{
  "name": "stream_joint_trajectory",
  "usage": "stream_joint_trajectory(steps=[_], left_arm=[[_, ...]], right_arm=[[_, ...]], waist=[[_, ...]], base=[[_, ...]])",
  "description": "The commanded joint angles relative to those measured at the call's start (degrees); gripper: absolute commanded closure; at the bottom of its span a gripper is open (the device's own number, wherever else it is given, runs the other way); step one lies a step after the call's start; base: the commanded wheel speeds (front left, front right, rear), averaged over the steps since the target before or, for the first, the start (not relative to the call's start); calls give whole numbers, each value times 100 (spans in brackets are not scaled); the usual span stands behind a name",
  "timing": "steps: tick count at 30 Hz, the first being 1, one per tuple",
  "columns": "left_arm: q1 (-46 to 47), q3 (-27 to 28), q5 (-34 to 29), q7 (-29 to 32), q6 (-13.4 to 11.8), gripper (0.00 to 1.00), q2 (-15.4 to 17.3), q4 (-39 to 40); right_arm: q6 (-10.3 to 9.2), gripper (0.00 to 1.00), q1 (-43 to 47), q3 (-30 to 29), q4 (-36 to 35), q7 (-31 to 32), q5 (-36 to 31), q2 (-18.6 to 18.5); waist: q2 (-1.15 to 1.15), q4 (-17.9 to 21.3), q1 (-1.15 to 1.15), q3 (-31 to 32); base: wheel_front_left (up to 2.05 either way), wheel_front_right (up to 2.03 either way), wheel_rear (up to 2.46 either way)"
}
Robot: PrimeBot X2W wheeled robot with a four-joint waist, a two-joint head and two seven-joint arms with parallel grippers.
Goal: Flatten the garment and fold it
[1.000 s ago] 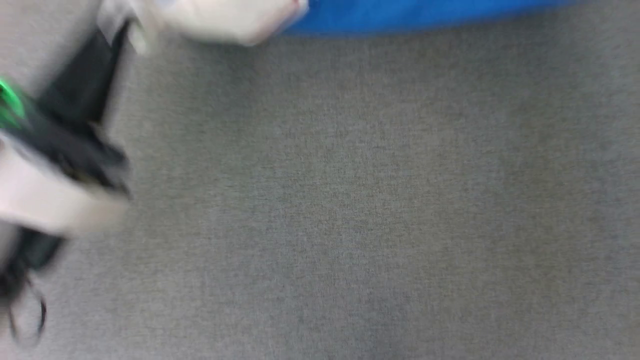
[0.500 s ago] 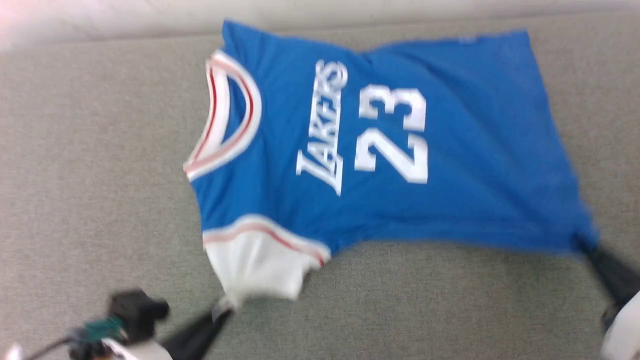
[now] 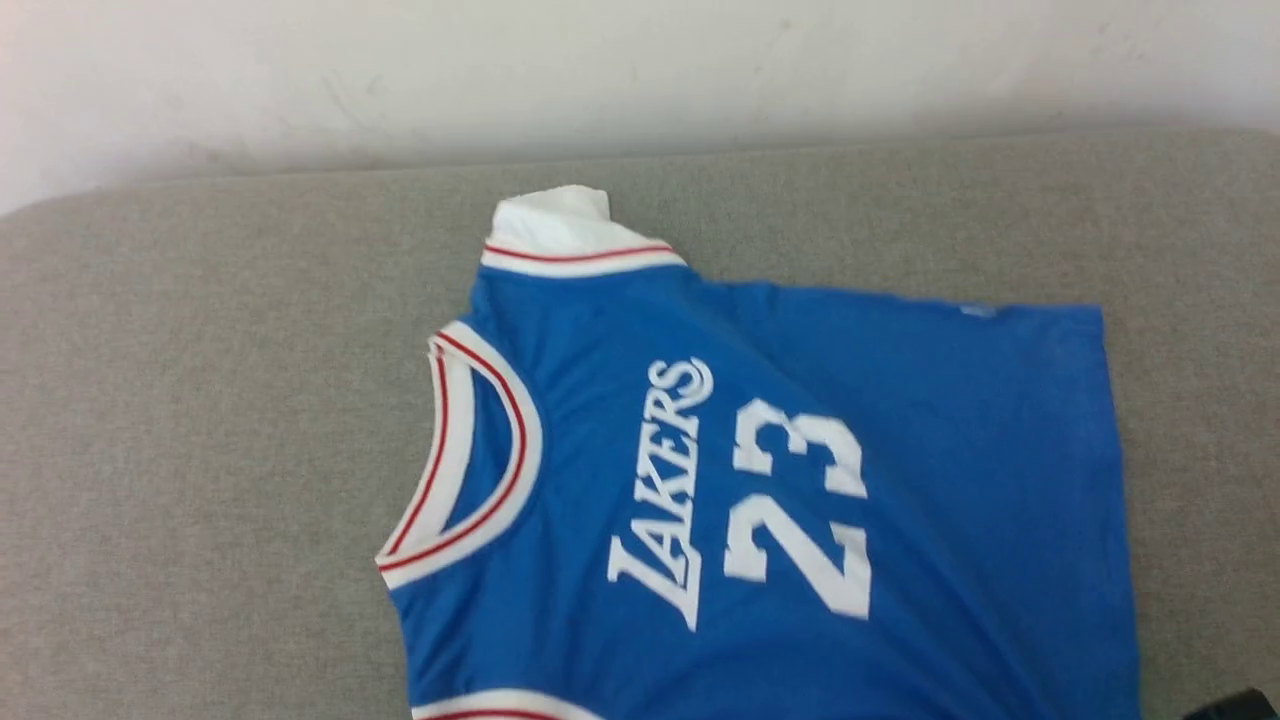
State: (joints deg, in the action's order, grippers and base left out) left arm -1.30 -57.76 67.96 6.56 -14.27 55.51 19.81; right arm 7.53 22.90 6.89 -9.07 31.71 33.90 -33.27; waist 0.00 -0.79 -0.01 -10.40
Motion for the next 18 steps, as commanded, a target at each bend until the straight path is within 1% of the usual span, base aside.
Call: stream_joint_trajectory(steps=[1, 4, 9, 14, 18], left_arm=[[-81, -10, 58, 24, -52, 100, 51, -13], [-203, -4, 190, 61, -62, 100, 209, 62], [-243, 159, 181, -224, -108, 100, 313, 210], [53, 450, -242, -708, -175, 100, 308, 307], [450, 656, -730, -983, -186, 100, 326, 398]], right_arm=[[-4, 100, 102, -39, 45, 78, 7, -75], [-4, 100, 324, -164, 114, 281, 61, -104], [-4, 100, 361, -295, -23, 160, 32, -49], [-4, 100, 115, -359, -187, -219, -114, 20], [-4, 100, -177, -538, -338, -515, -258, 55]], waist=[[0, -23, 1, 126], [0, -54, 1, 239], [0, -77, 1, 335], [0, -94, 1, 370], [0, -63, 1, 274]], base=[[0, 0, 0], [0, 0, 0], [0, 0, 0], [0, 0, 0], [0, 0, 0]])
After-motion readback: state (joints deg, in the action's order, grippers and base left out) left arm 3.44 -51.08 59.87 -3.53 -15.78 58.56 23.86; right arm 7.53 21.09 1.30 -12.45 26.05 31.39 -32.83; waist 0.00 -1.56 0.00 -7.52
